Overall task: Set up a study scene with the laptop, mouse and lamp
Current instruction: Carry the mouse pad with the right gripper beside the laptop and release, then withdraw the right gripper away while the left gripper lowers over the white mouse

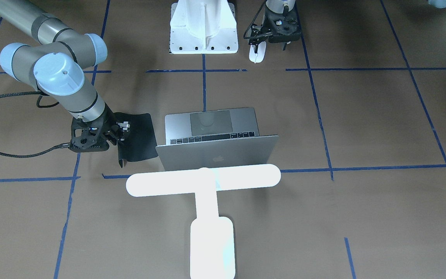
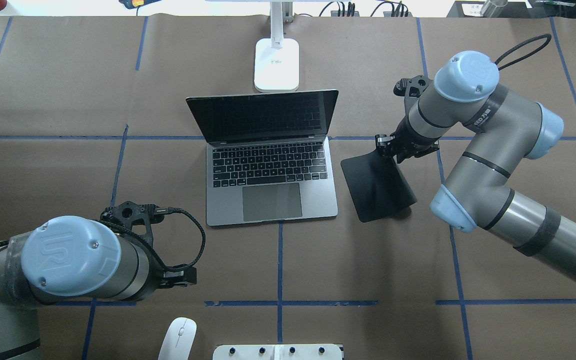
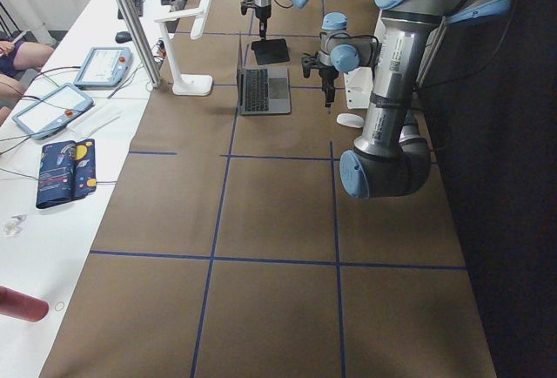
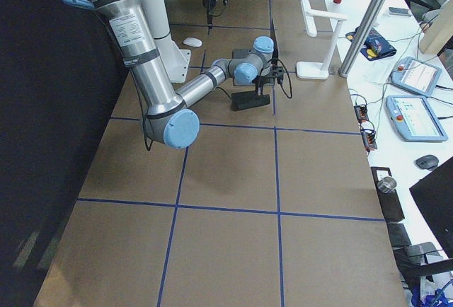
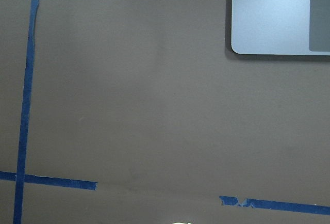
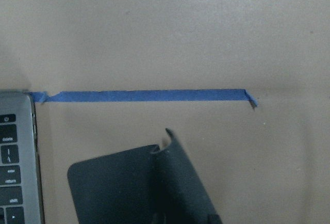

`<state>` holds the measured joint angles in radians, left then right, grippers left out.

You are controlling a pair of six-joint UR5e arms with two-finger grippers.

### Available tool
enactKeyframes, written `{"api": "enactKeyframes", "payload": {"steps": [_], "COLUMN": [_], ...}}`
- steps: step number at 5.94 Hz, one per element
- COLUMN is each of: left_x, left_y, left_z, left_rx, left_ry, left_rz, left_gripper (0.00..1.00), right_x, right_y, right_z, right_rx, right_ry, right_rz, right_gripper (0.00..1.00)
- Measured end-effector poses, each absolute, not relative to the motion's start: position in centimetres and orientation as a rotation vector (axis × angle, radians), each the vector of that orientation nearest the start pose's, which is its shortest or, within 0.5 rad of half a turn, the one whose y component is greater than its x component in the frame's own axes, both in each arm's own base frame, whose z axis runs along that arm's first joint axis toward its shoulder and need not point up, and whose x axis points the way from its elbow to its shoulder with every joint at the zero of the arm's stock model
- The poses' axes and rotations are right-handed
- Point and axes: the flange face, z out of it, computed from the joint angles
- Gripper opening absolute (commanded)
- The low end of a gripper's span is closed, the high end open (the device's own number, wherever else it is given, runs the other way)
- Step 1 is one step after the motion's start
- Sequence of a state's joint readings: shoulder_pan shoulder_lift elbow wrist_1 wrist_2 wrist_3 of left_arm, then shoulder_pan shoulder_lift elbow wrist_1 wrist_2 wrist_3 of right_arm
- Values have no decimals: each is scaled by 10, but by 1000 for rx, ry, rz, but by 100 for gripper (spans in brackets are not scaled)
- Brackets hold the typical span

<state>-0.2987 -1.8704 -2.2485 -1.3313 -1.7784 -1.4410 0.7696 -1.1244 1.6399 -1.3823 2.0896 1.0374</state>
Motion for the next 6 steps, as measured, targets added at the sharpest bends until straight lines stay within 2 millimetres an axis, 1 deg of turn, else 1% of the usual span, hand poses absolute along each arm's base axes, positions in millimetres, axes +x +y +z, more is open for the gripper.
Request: {"api": "enactKeyframes", "payload": {"steps": [1,2,4,6], "left_x": [432,438,460,486], "left_y": [-246,-236,-202,-181], "left_z": [254,261,277,293], "left_rx": [-35,-36,-13,3], "left_ry": [749,738,747,786], "left_rz": [-54,-8,85,130], "left_gripper": [100,100,100,100], "right_x": [-401,-381,-337,-293], "right_y": [-526,-536,-558,-575], "right_z": [354,356,357,362], "right_rx": [6,-19,-53,-31], "right_ry": [-858,-876,-879,-830], "right_rz": [56,76,131,105], "right_gripper": [100,100,100,100]}}
